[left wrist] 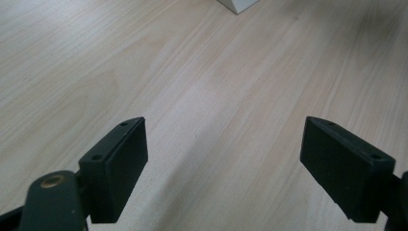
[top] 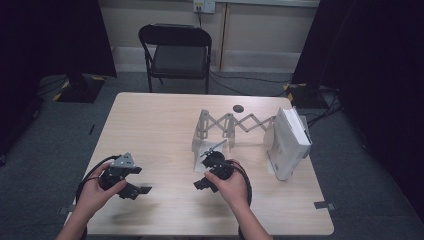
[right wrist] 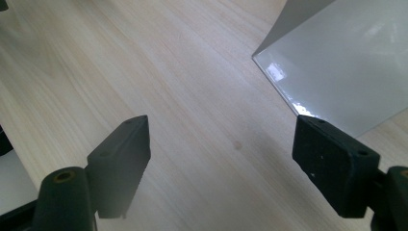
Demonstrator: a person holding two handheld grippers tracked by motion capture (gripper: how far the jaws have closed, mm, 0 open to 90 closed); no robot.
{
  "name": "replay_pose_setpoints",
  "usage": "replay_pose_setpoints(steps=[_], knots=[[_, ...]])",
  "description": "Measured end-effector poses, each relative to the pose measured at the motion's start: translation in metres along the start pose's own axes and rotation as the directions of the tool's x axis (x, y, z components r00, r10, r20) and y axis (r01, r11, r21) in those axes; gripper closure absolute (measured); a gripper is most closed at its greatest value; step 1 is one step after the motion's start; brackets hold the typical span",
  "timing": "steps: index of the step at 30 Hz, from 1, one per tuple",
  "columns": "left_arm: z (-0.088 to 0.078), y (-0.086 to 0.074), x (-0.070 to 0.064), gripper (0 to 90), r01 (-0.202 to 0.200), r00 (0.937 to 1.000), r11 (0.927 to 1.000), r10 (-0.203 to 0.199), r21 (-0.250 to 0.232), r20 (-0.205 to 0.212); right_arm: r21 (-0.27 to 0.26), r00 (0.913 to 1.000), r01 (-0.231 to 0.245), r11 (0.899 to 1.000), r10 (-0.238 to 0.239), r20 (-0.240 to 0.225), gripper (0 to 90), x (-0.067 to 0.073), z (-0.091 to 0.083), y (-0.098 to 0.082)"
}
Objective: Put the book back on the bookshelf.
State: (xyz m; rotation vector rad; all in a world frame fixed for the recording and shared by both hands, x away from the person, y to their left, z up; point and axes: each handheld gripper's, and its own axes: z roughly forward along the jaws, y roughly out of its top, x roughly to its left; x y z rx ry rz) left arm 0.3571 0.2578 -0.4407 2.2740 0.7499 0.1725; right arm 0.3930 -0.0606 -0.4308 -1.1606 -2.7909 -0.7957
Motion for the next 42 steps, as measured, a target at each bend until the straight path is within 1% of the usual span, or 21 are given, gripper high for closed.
replay_pose_setpoints(steps=[7,13,19,27,29,30,32,34,42], knots=[[0.001,-0.001,0.0,16.8,0.002,1.0,1.0,-0.002,-0.001,-0.001,0.001,0.9999,0.015,1.0,-0.015,-0.007,20.6,0.005,0.007,0.0],[0.004,-0.001,-0.001,16.7,-0.002,1.0,0.9999,0.002,0.014,0.003,0.004,0.9997,0.023,1.0,-0.023,-0.008,20.6,0.008,0.012,0.0],[0.006,-0.001,-0.002,16.7,-0.007,0.9999,0.9998,0.007,0.018,0.007,0.008,0.9994,0.032,0.999,-0.032,-0.013,20.6,0.011,0.016,0.001],[0.007,-0.001,-0.003,16.8,-0.007,0.9999,0.9997,0.007,0.022,0.009,-0.002,0.9987,0.038,0.999,-0.038,-0.034,20.6,0.015,0.025,0.0],[0.008,-0.001,-0.003,16.8,-0.009,0.9999,0.9996,0.009,0.028,0.011,0.003,0.9984,0.046,0.999,-0.046,-0.034,20.7,0.017,0.028,-0.001],[0.009,-0.002,-0.003,16.8,-0.004,0.9999,0.9997,0.004,0.022,0.012,0.005,0.9982,0.049,0.999,-0.049,-0.035,20.6,0.017,0.029,-0.001],[0.009,-0.002,-0.003,16.8,-0.009,0.9999,0.9994,0.008,0.032,0.013,0.003,0.9981,0.051,0.999,-0.051,-0.035,20.6,0.018,0.031,-0.001],[0.01,-0.002,-0.004,16.8,0.0,0.9999,0.9996,-0.001,0.028,0.015,0.005,0.9978,0.055,0.998,-0.055,-0.037,20.6,0.019,0.033,0.0],[0.012,-0.003,-0.004,16.8,-0.005,0.9998,0.9993,0.004,0.037,0.02,0.006,0.9971,0.07,0.998,-0.07,-0.031,20.7,0.021,0.035,-0.001]])
